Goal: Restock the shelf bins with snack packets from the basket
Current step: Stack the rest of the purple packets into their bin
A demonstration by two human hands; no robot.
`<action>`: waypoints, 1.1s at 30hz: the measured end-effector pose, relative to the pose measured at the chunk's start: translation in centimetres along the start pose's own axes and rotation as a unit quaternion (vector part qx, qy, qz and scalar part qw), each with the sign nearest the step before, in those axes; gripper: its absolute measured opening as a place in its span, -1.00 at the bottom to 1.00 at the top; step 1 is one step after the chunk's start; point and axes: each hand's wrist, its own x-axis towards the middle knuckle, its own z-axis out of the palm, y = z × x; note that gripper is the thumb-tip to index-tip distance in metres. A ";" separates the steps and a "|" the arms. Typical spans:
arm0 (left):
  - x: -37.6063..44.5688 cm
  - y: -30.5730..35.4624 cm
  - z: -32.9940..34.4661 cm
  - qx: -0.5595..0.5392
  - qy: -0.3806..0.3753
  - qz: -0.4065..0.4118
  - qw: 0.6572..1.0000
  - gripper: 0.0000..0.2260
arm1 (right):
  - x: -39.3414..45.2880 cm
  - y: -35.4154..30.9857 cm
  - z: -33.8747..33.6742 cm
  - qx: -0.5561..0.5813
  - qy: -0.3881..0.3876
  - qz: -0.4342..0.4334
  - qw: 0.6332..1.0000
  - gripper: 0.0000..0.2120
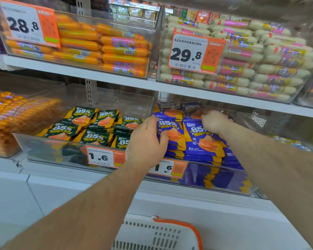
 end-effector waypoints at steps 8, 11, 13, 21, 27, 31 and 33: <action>0.2 0.2 -1.5 -0.027 0.032 0.015 0.999 -0.61 | -7.8 -4.4 0.9 -0.010 0.221 -0.163 0.962 -0.67; -2.8 0.0 -2.7 -0.001 0.106 0.074 0.992 -0.62 | -12.3 -7.2 4.0 0.129 0.271 -0.289 0.909 -0.73; -5.7 -1.2 -3.4 -0.034 0.120 0.084 0.989 -0.68 | -15.4 -8.9 7.2 0.201 0.255 -0.324 0.889 -0.73; -19.6 -13.4 -2.5 -0.065 -0.146 -0.168 0.973 -0.80 | -23.8 -10.4 26.0 0.271 -0.079 -0.134 0.950 -0.75; -24.8 -20.5 -0.4 -0.054 -0.360 -0.383 0.849 -0.84 | -27.4 -8.9 37.0 0.213 -0.326 0.078 0.918 -0.72; -26.3 -23.2 0.1 -0.062 -0.345 -0.467 0.812 -0.75 | -29.7 -7.7 40.2 0.268 -0.451 0.181 0.832 -0.75; -26.5 -24.0 0.0 -0.067 -0.333 -0.491 0.802 -0.75 | -30.9 -7.9 41.8 0.235 -0.502 0.188 0.811 -0.76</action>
